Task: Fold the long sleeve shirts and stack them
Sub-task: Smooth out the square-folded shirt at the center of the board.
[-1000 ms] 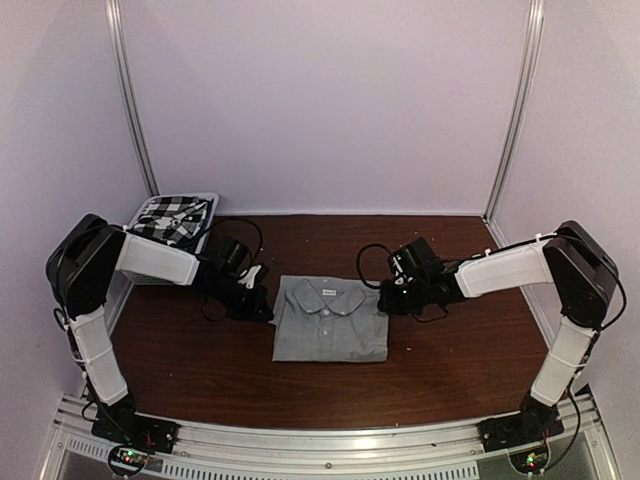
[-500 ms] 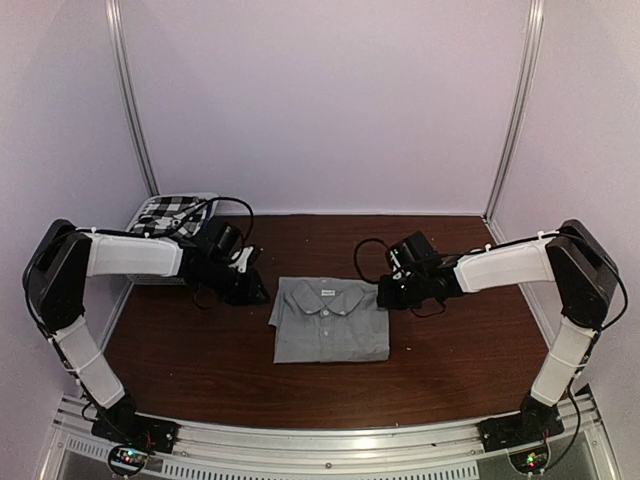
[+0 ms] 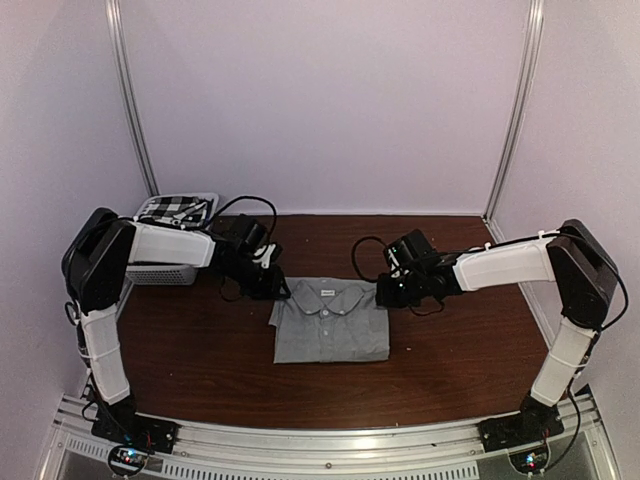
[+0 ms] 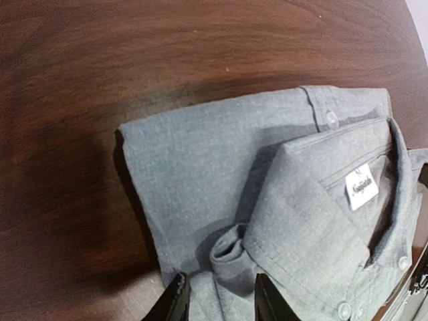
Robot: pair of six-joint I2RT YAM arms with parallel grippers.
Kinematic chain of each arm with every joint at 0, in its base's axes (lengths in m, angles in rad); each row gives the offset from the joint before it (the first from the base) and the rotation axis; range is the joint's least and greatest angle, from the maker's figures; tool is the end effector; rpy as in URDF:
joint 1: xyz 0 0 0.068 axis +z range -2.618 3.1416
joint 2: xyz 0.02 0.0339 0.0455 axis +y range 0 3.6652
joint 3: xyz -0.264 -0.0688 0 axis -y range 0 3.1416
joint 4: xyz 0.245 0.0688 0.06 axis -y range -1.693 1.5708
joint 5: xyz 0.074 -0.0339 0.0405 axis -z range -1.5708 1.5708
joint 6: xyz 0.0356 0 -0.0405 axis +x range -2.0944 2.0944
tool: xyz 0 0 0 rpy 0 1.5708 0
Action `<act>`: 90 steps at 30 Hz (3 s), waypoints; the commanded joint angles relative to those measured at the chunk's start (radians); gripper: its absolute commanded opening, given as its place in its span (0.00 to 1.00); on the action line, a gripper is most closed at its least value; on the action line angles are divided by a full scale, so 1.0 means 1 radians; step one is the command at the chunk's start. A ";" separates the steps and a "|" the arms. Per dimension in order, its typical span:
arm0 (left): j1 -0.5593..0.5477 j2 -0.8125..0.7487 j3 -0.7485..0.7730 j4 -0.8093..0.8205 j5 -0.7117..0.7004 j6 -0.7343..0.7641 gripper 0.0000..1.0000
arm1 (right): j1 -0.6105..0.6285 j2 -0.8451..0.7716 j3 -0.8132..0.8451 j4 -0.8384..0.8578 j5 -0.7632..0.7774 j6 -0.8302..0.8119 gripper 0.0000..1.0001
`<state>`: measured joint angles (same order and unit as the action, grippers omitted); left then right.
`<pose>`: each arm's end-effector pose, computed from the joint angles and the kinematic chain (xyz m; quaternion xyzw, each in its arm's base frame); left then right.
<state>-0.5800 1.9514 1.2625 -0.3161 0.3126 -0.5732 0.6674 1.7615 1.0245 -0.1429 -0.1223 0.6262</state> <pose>0.3312 -0.2301 0.1581 0.0467 0.9484 -0.2756 0.1497 0.2812 0.2271 0.1682 -0.0400 0.9385 0.2496 0.2351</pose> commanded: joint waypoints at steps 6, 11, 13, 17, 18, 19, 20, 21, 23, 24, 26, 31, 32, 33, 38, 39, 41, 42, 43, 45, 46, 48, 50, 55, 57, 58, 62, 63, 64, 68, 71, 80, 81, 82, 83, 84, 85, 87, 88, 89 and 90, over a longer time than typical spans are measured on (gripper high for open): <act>-0.013 0.050 0.056 0.035 0.007 0.015 0.32 | 0.005 0.018 0.044 0.004 0.020 -0.028 0.02; -0.017 0.059 0.064 0.034 0.023 0.007 0.18 | 0.005 0.017 0.048 0.000 0.027 -0.035 0.02; -0.019 0.054 0.065 0.034 0.032 0.006 0.10 | 0.007 0.017 0.050 0.001 0.027 -0.036 0.02; -0.020 0.023 0.061 0.033 0.037 0.001 0.00 | 0.009 0.012 0.057 -0.009 0.036 -0.041 0.01; -0.020 0.010 0.060 0.032 0.037 0.000 0.00 | 0.011 0.008 0.061 -0.016 0.045 -0.042 0.01; -0.020 -0.005 0.058 0.029 0.033 -0.002 0.00 | 0.012 0.003 0.064 -0.020 0.053 -0.045 0.01; -0.020 -0.019 0.058 0.025 0.026 -0.002 0.00 | 0.014 -0.003 0.066 -0.024 0.061 -0.047 0.01; -0.020 -0.035 0.058 0.021 0.018 -0.002 0.00 | 0.014 -0.006 0.071 -0.029 0.068 -0.049 0.01; -0.020 -0.060 0.063 0.006 -0.006 -0.003 0.00 | 0.015 -0.010 0.079 -0.037 0.079 -0.055 0.01; -0.019 -0.071 0.065 0.000 -0.016 -0.004 0.00 | 0.015 -0.011 0.084 -0.040 0.085 -0.058 0.01; -0.017 -0.087 0.067 -0.003 -0.039 -0.005 0.00 | 0.014 -0.007 0.095 -0.043 0.094 -0.063 0.01; 0.002 -0.078 0.073 -0.008 -0.071 -0.013 0.00 | 0.014 0.034 0.144 -0.033 0.113 -0.083 0.01; 0.009 -0.067 0.078 -0.008 -0.068 -0.013 0.00 | 0.013 0.054 0.157 -0.030 0.115 -0.086 0.01; 0.014 -0.055 0.085 -0.006 -0.067 -0.011 0.00 | 0.010 0.072 0.172 -0.030 0.116 -0.090 0.01; 0.037 0.052 0.141 0.008 -0.060 0.011 0.00 | -0.017 0.162 0.219 -0.016 0.117 -0.101 0.01; 0.042 0.074 0.150 0.008 -0.067 0.011 0.00 | -0.025 0.181 0.224 -0.014 0.117 -0.105 0.01; 0.051 0.106 0.166 0.008 -0.058 0.008 0.00 | -0.047 0.215 0.236 -0.020 0.118 -0.109 0.04; 0.055 0.118 0.171 0.009 -0.063 0.006 0.00 | -0.062 0.226 0.240 -0.025 0.115 -0.111 0.07; 0.058 0.126 0.173 0.009 -0.068 0.004 0.00 | -0.074 0.232 0.246 -0.030 0.112 -0.114 0.10; 0.065 0.144 0.180 0.009 -0.070 0.004 0.00 | -0.091 0.221 0.250 -0.047 0.117 -0.123 0.20; 0.068 0.150 0.183 0.010 -0.069 0.005 0.00 | -0.093 0.206 0.249 -0.054 0.118 -0.129 0.23; 0.072 0.155 0.186 0.011 -0.066 0.006 0.00 | -0.092 0.174 0.256 -0.087 0.152 -0.144 0.29; 0.074 0.154 0.187 0.011 -0.065 0.007 0.00 | -0.089 0.143 0.264 -0.120 0.167 -0.151 0.38; 0.074 0.149 0.191 0.011 -0.051 0.006 0.00 | -0.019 0.053 0.272 -0.159 0.181 -0.146 0.39; 0.074 0.149 0.192 0.011 -0.051 0.006 0.00 | 0.027 0.036 0.271 -0.166 0.163 -0.137 0.37; 0.074 0.149 0.192 0.011 -0.052 0.004 0.00 | 0.051 0.032 0.266 -0.170 0.153 -0.132 0.36; 0.074 0.153 0.192 0.011 -0.051 0.003 0.00 | 0.130 0.023 0.203 -0.156 0.094 -0.090 0.32; 0.074 0.155 0.192 0.010 -0.050 0.002 0.00 | 0.144 0.020 0.179 -0.146 0.080 -0.071 0.31; 0.073 0.155 0.191 0.010 -0.049 0.002 0.00 | 0.157 0.015 0.155 -0.138 0.070 -0.059 0.31; 0.074 0.158 0.189 0.012 -0.050 -0.002 0.00 | 0.183 0.000 0.024 -0.061 -0.002 -0.001 0.30; 0.074 0.162 0.190 0.011 -0.045 -0.002 0.00 | 0.192 0.006 -0.050 -0.025 -0.034 0.032 0.30; 0.074 0.136 0.222 -0.023 -0.038 0.019 0.09 | 0.172 -0.102 -0.043 -0.097 0.038 0.041 0.43; 0.074 0.124 0.226 -0.027 -0.037 0.024 0.14 | 0.160 -0.116 -0.040 -0.103 0.046 0.040 0.46; 0.074 0.110 0.230 -0.033 -0.036 0.028 0.21 | 0.144 -0.127 -0.042 -0.105 0.051 0.038 0.50; 0.074 0.093 0.231 -0.032 -0.033 0.032 0.29 | 0.126 -0.135 -0.046 -0.101 0.055 0.036 0.54; 0.074 0.075 0.231 -0.035 -0.033 0.033 0.37 | 0.104 -0.137 -0.048 -0.100 0.056 0.034 0.57; 0.074 0.056 0.229 -0.037 -0.034 0.035 0.44 | 0.083 -0.135 -0.047 -0.100 0.054 0.032 0.59; 0.074 0.021 0.219 -0.043 -0.041 0.039 0.51 | 0.046 -0.123 -0.045 -0.085 0.051 0.021 0.62; 0.075 0.000 0.209 -0.043 -0.044 0.039 0.53 | 0.029 -0.113 -0.043 -0.074 0.044 0.020 0.62; 0.076 -0.017 0.195 -0.044 -0.044 0.039 0.55 | 0.014 -0.101 -0.038 -0.063 0.034 0.020 0.62; 0.079 -0.033 0.174 -0.043 -0.042 0.039 0.55 | -0.001 -0.089 -0.032 -0.049 0.025 0.019 0.62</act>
<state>-0.5156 2.0243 1.4628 -0.3717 0.2714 -0.5495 0.7166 1.6409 0.9680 -0.2173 -0.1040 0.6559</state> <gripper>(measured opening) 0.539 0.620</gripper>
